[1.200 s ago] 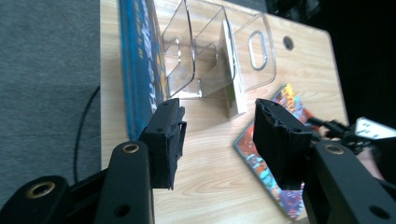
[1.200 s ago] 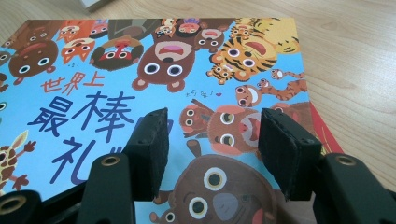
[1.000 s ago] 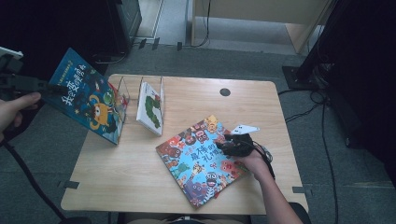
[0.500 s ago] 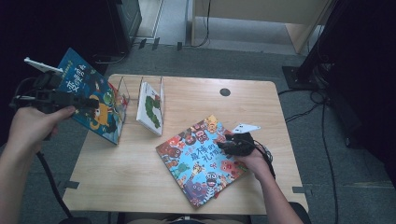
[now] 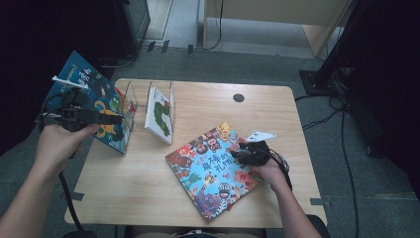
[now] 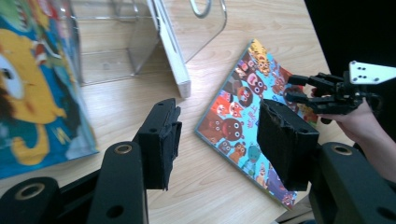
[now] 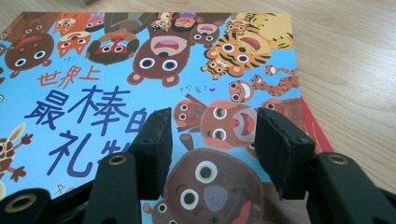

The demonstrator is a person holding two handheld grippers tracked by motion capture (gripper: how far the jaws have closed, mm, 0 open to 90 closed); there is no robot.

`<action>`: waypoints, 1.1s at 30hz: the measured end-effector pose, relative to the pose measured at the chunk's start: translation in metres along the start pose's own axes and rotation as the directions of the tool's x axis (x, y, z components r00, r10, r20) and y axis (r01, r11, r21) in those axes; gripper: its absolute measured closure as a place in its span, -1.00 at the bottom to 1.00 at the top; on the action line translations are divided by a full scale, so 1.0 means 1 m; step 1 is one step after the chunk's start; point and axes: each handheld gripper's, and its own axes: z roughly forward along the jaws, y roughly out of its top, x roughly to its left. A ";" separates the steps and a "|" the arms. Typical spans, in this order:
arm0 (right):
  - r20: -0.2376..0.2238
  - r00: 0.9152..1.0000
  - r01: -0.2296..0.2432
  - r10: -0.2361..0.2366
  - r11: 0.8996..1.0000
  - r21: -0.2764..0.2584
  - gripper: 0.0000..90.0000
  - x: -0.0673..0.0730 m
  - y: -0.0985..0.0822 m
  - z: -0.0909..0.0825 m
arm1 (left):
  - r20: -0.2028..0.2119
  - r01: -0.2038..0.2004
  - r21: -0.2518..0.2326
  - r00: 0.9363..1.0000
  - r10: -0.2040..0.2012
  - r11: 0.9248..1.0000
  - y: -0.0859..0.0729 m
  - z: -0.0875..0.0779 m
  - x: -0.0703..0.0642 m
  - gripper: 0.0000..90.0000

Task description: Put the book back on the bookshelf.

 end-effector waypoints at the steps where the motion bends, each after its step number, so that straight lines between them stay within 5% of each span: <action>1: 0.000 1.000 0.000 0.000 1.000 0.000 0.04 0.000 0.000 0.000 | 0.000 -0.007 0.001 1.000 0.007 1.000 -0.001 0.002 -0.001 0.07; 33: -0.004 1.000 0.010 -0.010 1.000 0.013 0.06 0.000 -0.001 0.001 | 0.036 -0.098 0.031 0.995 0.097 0.995 -0.038 0.092 -0.008 0.04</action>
